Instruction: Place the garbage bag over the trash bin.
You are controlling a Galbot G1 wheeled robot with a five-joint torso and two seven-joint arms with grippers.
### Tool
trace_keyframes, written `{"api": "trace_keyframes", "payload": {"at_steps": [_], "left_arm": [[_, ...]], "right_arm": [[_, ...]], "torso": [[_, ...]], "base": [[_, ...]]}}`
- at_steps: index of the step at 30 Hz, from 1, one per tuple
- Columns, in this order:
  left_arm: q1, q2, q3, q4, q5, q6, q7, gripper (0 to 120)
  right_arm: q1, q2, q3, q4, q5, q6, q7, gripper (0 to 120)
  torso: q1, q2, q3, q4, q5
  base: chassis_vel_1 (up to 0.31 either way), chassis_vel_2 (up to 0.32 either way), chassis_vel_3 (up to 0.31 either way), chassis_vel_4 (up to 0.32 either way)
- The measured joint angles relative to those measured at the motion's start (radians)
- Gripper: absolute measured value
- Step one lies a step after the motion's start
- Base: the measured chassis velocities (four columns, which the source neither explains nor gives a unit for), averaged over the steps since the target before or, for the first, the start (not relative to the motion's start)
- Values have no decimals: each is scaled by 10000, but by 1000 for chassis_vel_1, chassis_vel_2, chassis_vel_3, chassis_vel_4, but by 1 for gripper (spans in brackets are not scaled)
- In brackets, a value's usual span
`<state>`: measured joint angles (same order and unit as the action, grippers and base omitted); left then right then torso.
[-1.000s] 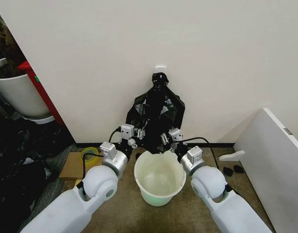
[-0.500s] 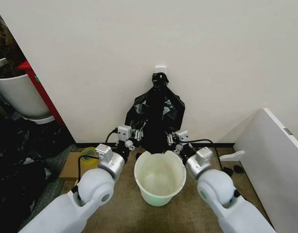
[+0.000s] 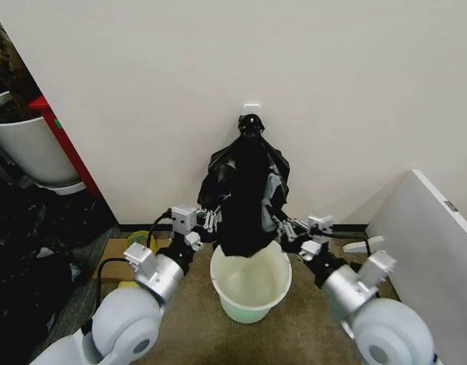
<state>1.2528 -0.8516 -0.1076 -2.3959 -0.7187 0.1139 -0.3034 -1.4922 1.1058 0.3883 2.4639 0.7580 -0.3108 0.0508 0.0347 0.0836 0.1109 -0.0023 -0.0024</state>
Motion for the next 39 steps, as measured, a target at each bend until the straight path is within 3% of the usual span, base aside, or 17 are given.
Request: {"api": "trace_keyframes", "payload": {"at_steps": [4,14,18,19,22,33,39], "left_arm": [[426,9,-7,-272,137,-15,20,0],[73,50,31,-712,-120,85,37,0],[-164,214,21,-977,-490,165,64,0],[-268,354,17,-1065,-792,224,65,0],[-373,565,-15,-1081,-1096,245,85,0],[-1457,1071,-55,-1080,-2133,221,198,0],[-2075,1628,-138,-1069,-3325,235,212,0]], "right_arm": [[-602,95,381,254,57,106,-30,0],[-988,213,887,402,697,43,201,0],[-782,133,1374,402,1805,-211,462,0],[-593,53,1744,402,3179,-472,867,0],[-411,-27,2079,399,4639,-666,1258,0],[150,-327,2824,383,7248,-1211,860,0],[189,-863,4229,376,8737,-1503,558,0]], "torso": [[0,0,1,2,0],[2,0,2,0,-1],[2,-1,2,1,0],[2,-2,2,1,0],[2,-3,3,2,-1],[2,-3,3,1,-1],[2,-3,3,1,0]], "base": [[0,0,0,0],[0,0,0,0],[0,0,0,0],[0,0,0,0],[0,0,0,0],[0,0,0,0],[0,0,0,0]]}}
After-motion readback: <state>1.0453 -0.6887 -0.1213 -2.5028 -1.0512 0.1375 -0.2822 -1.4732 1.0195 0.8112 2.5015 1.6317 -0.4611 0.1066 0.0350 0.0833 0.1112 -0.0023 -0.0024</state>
